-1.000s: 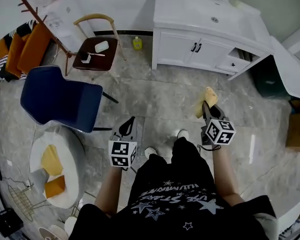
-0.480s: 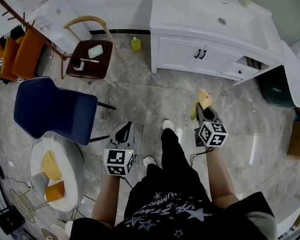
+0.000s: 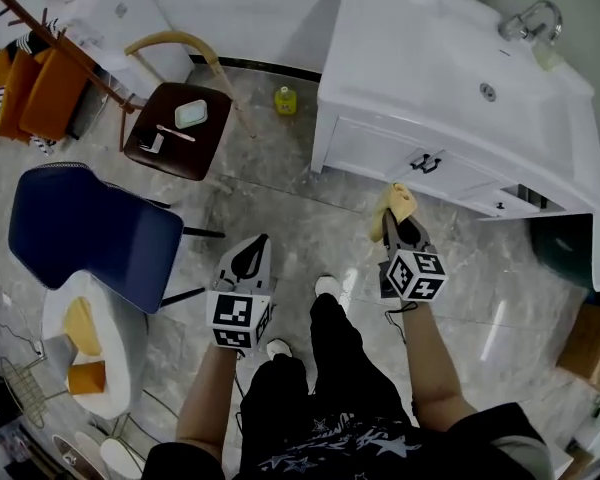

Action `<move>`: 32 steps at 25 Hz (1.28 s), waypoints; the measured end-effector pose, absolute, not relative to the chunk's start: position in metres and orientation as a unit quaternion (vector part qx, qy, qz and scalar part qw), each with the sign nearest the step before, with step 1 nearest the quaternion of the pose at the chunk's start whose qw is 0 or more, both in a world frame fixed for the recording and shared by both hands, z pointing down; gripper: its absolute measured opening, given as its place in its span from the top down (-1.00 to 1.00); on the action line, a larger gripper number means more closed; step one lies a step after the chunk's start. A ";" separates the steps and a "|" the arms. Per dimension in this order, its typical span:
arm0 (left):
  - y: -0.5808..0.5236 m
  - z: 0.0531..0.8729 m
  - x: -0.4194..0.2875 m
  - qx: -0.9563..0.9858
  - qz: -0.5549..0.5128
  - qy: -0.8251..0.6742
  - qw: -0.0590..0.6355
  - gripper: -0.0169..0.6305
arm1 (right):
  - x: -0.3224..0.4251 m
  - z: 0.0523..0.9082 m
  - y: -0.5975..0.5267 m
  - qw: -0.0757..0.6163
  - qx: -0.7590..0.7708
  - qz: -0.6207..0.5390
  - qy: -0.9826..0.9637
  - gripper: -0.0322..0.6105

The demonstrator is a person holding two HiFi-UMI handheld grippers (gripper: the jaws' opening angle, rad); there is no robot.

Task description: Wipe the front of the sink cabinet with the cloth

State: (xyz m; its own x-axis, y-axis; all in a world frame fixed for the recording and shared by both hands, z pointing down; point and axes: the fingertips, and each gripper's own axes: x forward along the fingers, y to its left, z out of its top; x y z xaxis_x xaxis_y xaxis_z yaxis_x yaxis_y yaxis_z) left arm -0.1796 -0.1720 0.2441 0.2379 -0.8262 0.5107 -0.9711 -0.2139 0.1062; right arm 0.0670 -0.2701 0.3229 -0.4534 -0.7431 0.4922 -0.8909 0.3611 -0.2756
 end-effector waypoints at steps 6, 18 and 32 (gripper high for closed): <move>-0.208 0.283 -0.200 0.759 0.141 -0.609 0.182 0.90 | 0.028 0.366 -0.302 0.134 0.477 0.233 -0.837 0.71; -0.247 0.417 -0.241 0.793 0.091 -0.591 0.117 0.90 | -0.027 0.418 -0.362 0.032 0.441 0.138 -0.886 0.71; -0.286 0.476 -0.240 0.801 0.053 -0.596 -0.016 0.90 | -0.050 0.435 -0.423 0.020 0.440 -0.005 -0.898 0.71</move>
